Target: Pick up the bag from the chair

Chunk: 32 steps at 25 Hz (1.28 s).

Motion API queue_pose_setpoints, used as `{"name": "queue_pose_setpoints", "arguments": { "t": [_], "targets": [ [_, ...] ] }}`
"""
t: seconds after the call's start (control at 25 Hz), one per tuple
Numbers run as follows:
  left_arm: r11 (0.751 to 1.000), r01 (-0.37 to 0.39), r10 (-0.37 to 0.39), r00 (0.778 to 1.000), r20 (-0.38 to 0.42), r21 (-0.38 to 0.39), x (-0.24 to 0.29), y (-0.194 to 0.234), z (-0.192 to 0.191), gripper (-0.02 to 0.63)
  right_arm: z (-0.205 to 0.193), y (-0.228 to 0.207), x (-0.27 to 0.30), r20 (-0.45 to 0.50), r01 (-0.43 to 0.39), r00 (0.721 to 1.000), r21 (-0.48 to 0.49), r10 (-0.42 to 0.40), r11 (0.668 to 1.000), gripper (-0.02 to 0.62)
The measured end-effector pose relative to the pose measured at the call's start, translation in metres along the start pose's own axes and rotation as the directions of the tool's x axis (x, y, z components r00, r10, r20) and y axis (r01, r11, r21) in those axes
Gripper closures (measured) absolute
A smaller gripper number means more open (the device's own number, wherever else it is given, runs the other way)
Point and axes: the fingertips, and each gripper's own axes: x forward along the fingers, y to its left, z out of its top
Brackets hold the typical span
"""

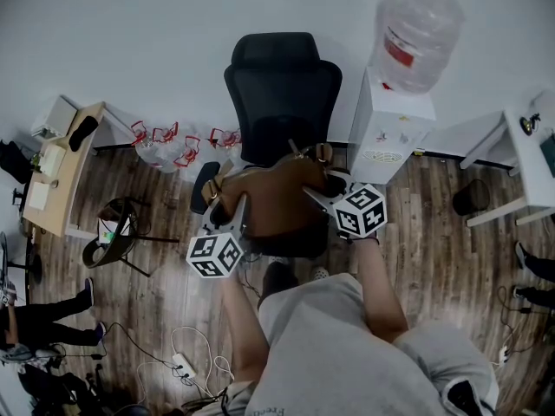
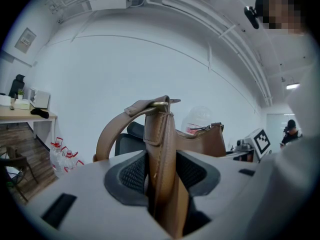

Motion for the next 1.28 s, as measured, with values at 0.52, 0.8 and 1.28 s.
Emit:
{"name": "queue_pose_setpoints", "arguments": {
  "t": [0.52,0.8,1.28],
  "targets": [
    [1.0,-0.015,0.015,1.0,0.002,-0.004,-0.006,0.0,-0.004,0.439,-0.004,0.004,0.0,-0.014,-0.006,1.0,-0.012,0.006,1.0,0.4],
    [1.0,-0.013,0.013,1.0,-0.004,0.0,-0.008,-0.001,-0.005,0.439,-0.007,0.005,-0.002,-0.017,-0.004,1.0,-0.008,0.004,1.0,0.4],
    [1.0,-0.003,0.003,1.0,-0.016,0.009,-0.005,-0.01,-0.008,0.439,-0.011,0.001,-0.011,-0.02,0.01,1.0,0.011,-0.01,1.0,0.402]
  ]
}}
